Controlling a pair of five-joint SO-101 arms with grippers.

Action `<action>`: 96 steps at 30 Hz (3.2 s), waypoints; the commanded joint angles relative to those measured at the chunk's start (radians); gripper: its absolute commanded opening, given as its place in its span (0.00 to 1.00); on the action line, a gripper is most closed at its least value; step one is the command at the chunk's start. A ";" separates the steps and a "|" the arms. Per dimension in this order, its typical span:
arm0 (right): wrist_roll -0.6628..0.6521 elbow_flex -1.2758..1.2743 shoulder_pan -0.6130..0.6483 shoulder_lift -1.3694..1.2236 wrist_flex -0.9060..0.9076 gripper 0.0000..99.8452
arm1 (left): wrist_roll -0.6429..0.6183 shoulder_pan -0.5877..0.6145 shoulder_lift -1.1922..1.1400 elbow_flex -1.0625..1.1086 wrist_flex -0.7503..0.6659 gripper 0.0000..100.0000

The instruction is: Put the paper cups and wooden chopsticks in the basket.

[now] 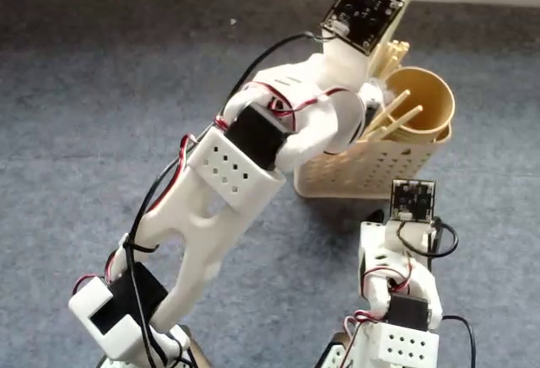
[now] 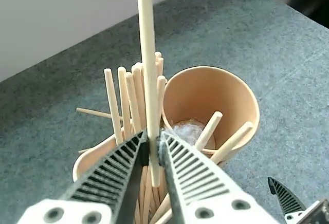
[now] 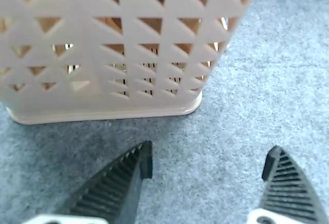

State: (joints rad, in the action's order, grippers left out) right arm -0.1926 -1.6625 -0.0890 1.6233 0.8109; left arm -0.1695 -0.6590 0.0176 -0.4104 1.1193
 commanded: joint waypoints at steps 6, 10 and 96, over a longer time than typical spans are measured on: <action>-0.017 -0.019 -0.001 -0.002 -0.021 0.34 | 0.006 0.031 0.013 0.053 -0.078 0.06; -0.018 -0.019 -0.001 -0.002 -0.021 0.34 | 0.006 0.077 0.015 0.111 -0.138 0.07; -0.083 2.988 -0.111 -2.299 0.954 0.34 | 0.006 0.797 0.338 1.040 -0.370 0.15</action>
State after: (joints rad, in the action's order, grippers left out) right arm -0.2647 1.3403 -0.1887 -0.6797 1.7484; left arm -0.1695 0.1389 0.3307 0.6360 0.7649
